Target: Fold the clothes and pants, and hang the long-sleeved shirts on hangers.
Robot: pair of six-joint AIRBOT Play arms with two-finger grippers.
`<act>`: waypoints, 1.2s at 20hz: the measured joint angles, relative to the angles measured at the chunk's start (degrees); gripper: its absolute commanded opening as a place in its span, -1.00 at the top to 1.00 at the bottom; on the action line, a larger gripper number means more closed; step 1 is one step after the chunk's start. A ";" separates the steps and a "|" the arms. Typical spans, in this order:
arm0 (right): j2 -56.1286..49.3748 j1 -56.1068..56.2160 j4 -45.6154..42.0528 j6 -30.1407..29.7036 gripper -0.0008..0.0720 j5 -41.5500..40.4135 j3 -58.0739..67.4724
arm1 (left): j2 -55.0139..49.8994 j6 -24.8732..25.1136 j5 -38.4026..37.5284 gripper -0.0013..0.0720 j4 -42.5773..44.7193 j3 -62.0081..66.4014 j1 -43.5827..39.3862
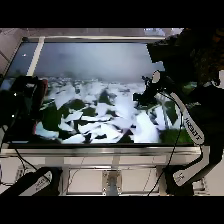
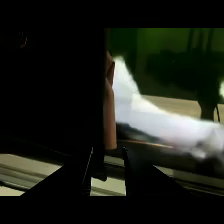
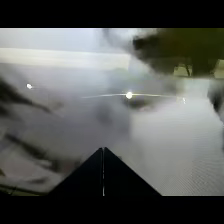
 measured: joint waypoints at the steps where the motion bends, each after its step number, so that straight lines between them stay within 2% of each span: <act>1: 0.00 0.00 0.00 0.00 0.95 0.09 0.02 | 1.33 -0.15 -1.05 0.33 0.70 -2.62 0.72; 6: -0.02 0.00 0.02 0.00 0.95 1.46 0.00 | 5.44 -2.12 -6.67 0.31 4.55 -11.08 2.19; 7: 0.00 0.00 0.04 0.00 0.95 1.86 0.02 | 5.75 -3.17 -6.99 0.18 6.12 -12.15 2.29; 8: -0.02 0.00 0.04 0.00 0.95 2.47 0.00 | 6.01 -4.42 -7.10 0.16 7.87 -13.25 2.36; 14: 0.00 0.02 0.02 -0.28 0.95 3.72 0.00 | 6.64 -8.76 -8.28 0.16 14.29 -16.98 2.60; 23: 0.00 0.04 2.43 -4.81 0.95 -0.48 0.02 | 6.69 -9.62 -9.94 0.15 13.77 -19.10 3.54; 24: -0.02 0.04 2.82 -5.09 0.95 -1.18 0.02 | 6.69 -9.57 -10.08 0.00 12.87 -19.17 3.54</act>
